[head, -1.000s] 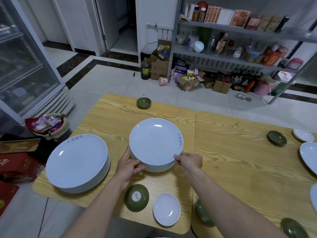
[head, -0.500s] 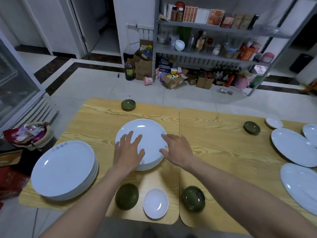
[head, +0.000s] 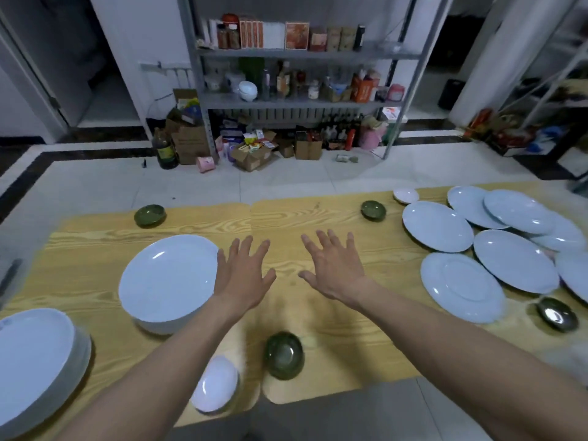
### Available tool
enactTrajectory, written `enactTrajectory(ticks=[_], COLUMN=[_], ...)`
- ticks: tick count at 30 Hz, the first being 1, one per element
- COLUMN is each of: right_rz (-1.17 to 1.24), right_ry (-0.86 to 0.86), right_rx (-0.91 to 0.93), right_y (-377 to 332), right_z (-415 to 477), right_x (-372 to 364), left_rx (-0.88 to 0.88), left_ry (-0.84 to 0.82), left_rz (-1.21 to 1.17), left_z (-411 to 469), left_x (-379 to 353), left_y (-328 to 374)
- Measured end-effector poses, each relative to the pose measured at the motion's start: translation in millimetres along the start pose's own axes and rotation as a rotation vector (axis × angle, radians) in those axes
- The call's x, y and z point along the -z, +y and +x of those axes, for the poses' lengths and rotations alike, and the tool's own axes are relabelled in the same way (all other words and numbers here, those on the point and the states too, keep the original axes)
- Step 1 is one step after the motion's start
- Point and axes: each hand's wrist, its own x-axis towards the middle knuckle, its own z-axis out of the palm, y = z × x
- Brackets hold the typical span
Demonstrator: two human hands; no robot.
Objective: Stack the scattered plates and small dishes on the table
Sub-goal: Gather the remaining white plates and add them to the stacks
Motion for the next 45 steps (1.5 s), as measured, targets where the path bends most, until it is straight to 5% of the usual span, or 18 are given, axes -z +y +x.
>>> enactTrajectory(ticks=[21,33,45], right_rz=[0.234,0.358,0.598], right_ry=[0.051,0.018,-0.061], right_rx=[-0.506,-0.680,-0.862], right_y=[396.4,549.8,655.5], right_z=[-209.1,-183.9,-217.0], right_x=[-56.2,-102.1,-176.3], left_rx=[-0.437,-0.515,-0.434], left_ry=[0.029,-0.088,-0.195], left_rz=[-0.033,-0.108,-0.155], left_z=[31.0,122.7,147.6], left_x=[-66.1,-138.3,-185.3], left_y=[467.2,612.2,677.6])
